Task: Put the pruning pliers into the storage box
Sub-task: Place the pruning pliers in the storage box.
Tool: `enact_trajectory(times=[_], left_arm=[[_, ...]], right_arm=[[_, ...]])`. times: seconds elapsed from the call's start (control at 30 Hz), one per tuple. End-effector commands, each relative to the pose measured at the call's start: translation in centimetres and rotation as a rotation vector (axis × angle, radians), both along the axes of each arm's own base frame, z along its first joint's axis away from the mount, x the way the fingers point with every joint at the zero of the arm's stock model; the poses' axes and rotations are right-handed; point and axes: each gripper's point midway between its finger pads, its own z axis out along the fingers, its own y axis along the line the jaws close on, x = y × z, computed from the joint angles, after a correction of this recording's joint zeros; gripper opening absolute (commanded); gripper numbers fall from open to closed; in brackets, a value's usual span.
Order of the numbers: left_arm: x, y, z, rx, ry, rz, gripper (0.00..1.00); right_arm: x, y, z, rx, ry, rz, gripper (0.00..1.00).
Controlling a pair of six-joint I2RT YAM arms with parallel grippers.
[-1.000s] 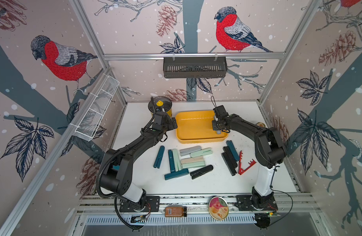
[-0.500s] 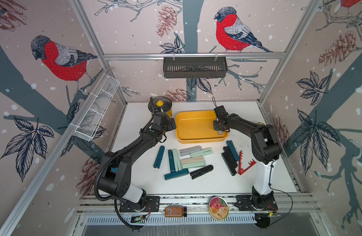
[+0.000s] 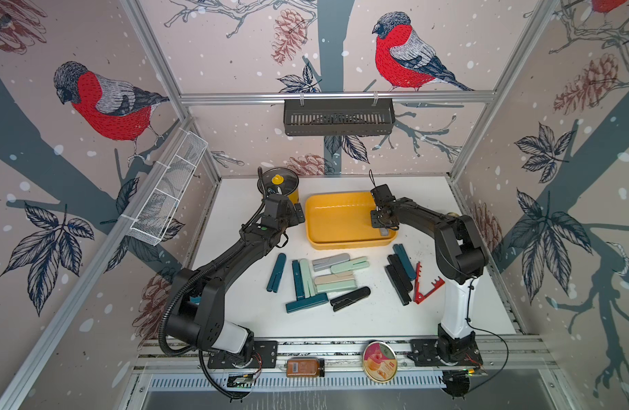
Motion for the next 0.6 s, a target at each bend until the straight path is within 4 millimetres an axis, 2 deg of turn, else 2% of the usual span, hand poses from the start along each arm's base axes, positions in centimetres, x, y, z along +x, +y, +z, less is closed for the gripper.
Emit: enact_trajectory(times=[0.0, 0.17, 0.3, 0.57], left_arm=[[-0.2, 0.4, 0.1, 0.012, -0.003, 0.009, 0.96], [-1.3, 0.8, -0.5, 0.004, 0.008, 0.023, 0.96], [-2.4, 1.4, -1.1, 0.005, 0.024, 0.037, 0.96], [-5.7, 2.5, -3.5, 0.006, 0.118, 0.091, 0.95]], right_arm=[[0.2, -0.1, 1.3, -0.004, -0.033, -0.016, 0.54], [0.5, 0.4, 3.7, 0.042, -0.098, -0.017, 0.62], [0.6, 0.8, 6.6, 0.087, -0.176, 0.001, 0.67], [-0.6, 0.5, 10.7, 0.133, -0.338, 0.03, 0.8]])
